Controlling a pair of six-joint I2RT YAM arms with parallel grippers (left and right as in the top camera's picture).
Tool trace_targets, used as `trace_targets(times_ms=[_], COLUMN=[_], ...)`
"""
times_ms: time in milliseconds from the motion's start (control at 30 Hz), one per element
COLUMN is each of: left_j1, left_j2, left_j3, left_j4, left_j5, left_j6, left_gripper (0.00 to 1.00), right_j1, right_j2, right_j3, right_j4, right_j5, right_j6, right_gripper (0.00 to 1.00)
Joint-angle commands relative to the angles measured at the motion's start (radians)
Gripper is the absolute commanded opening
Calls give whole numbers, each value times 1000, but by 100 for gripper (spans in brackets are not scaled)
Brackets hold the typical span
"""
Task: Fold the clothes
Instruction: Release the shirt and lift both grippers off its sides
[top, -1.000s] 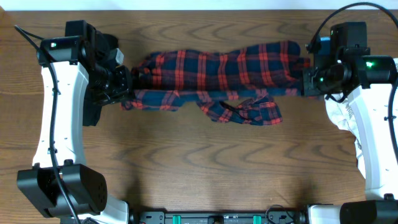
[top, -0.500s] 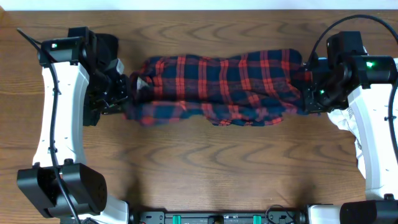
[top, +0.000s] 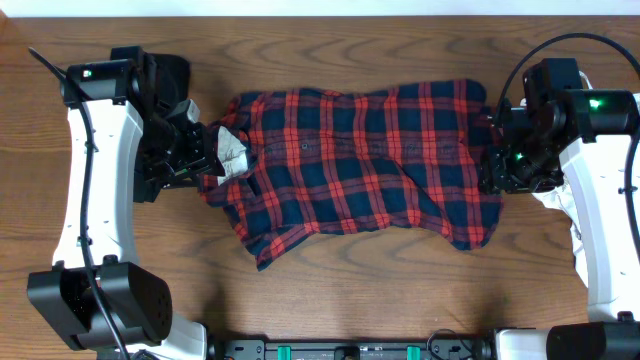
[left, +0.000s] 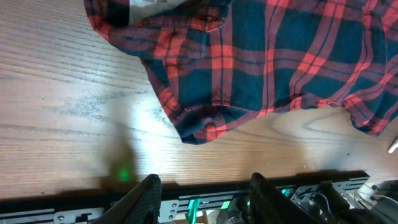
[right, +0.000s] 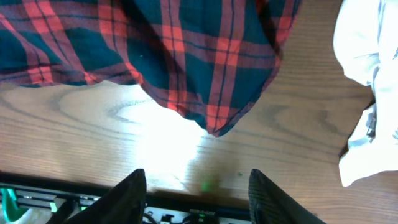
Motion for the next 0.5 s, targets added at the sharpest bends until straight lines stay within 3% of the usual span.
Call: trace_targets(times_ms=[0, 67, 100, 200, 267, 333, 467], left_j1=[7, 6, 4, -13, -36, -69, -142], left_j2=[-26, -26, -26, -26, -26, -26, -26], left_j3=[-7, -7, -7, -7, -9, -15, -58], left_j4=[-5, 10, 24, 60, 87, 106, 132], left_j5=[-11, -5, 4, 4, 3, 3, -46], left_j6=[11, 8, 8, 8, 8, 14, 34], left_gripper=[47, 46, 46, 34, 21, 14, 9], right_j1=[-14, -14, -14, -14, -14, -13, -13], right_j2=[-16, -16, -16, -16, -15, -15, -12], right_j3=[13, 13, 13, 7, -6, -29, -115], right_j4=[6, 27, 50, 127, 183, 230, 319], right_j5=[0, 0, 0, -26, -65, -94, -158], right_j6=[3, 3, 3, 3, 3, 3, 3], right_gripper=[60, 60, 55, 30, 18, 6, 6])
